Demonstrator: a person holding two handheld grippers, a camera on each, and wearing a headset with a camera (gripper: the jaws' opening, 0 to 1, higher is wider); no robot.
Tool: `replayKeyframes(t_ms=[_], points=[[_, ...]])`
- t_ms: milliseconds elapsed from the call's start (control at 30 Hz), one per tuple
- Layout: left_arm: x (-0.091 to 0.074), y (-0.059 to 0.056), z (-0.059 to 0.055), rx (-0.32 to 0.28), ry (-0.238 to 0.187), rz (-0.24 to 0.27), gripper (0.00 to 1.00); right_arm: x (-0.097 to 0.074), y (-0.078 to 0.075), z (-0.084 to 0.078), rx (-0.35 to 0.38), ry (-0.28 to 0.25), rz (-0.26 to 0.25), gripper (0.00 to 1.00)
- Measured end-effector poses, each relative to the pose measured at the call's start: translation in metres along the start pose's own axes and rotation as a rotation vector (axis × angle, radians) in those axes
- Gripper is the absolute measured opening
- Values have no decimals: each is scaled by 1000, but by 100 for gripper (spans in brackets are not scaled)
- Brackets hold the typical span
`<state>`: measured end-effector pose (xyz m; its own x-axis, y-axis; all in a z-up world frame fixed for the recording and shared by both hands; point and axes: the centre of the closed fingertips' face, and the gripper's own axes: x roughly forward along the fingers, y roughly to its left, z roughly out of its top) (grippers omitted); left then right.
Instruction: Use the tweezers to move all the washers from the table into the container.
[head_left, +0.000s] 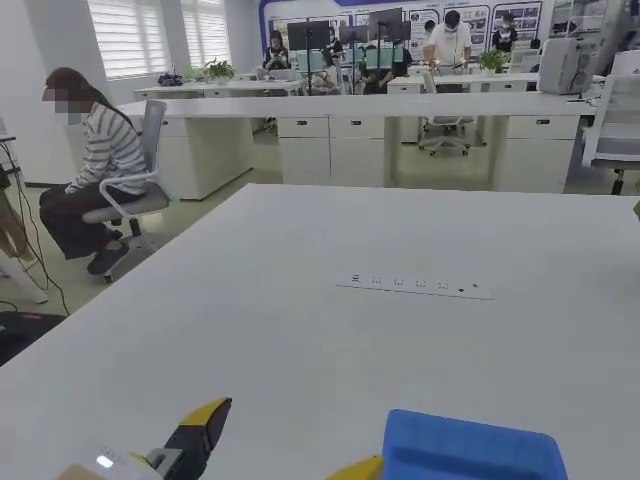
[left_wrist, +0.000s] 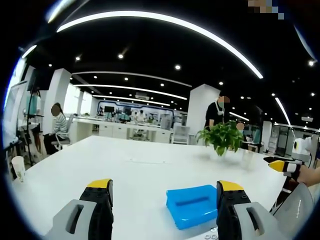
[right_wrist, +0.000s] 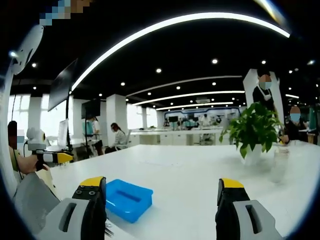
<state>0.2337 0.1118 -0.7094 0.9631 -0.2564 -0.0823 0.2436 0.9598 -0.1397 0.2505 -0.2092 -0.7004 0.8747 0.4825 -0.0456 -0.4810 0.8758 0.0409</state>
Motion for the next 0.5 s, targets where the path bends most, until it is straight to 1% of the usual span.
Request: replayKeyframes(t_ms=[200,500], points=[[-1,2,1,7,-2,12,87,0,0,-1,-1,8,6,91],[-1,2,-1,29,13,17,87,1,2,-2,-3,17,5,91]])
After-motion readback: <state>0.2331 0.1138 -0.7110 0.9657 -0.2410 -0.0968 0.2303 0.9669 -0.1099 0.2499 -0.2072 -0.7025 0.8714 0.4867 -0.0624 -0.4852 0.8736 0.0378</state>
